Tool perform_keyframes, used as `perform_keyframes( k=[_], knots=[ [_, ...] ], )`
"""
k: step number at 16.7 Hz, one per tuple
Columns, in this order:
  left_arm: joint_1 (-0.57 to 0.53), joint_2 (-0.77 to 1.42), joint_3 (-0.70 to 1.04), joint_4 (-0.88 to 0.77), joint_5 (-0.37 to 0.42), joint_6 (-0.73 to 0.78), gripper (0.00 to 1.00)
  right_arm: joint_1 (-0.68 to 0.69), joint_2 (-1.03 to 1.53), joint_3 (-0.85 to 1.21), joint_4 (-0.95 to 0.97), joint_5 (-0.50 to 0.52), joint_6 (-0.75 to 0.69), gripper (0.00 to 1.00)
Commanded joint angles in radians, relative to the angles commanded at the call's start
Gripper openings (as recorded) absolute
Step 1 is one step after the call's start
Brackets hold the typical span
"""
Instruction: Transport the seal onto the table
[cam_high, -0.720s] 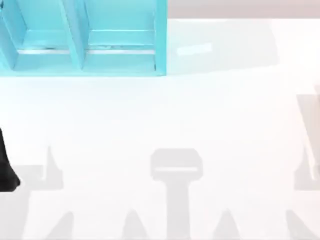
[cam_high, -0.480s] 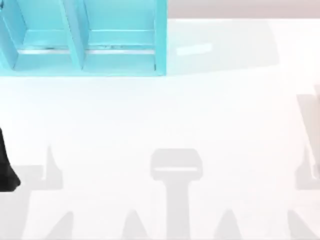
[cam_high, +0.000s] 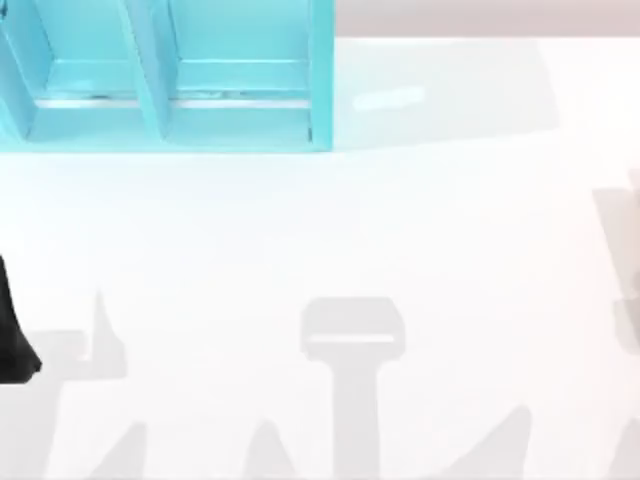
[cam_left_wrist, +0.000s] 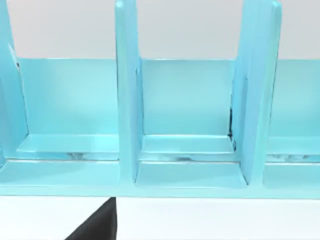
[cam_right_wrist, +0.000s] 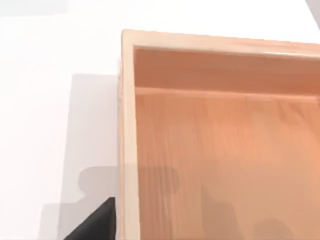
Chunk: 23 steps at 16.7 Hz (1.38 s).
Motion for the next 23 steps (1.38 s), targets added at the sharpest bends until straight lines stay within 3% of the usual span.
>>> perform_keyframes(
  k=[7, 12, 16, 23],
  knots=[
    [0.000, 0.000, 0.000, 0.000, 0.000, 0.000, 1.00, -0.197, 0.681, 0.551, -0.508, 0.000, -0.192, 1.00],
    [0.000, 0.000, 0.000, 0.000, 0.000, 0.000, 1.00, -0.299, 1.017, 0.834, -0.768, 0.000, -0.289, 1.00],
    [0.000, 0.000, 0.000, 0.000, 0.000, 0.000, 1.00, -0.330, 1.108, 0.915, -0.844, 0.001, -0.318, 1.00],
    [0.000, 0.000, 0.000, 0.000, 0.000, 0.000, 1.00, -0.327, 1.113, 0.875, -0.803, 0.001, -0.315, 1.00]
  ],
)
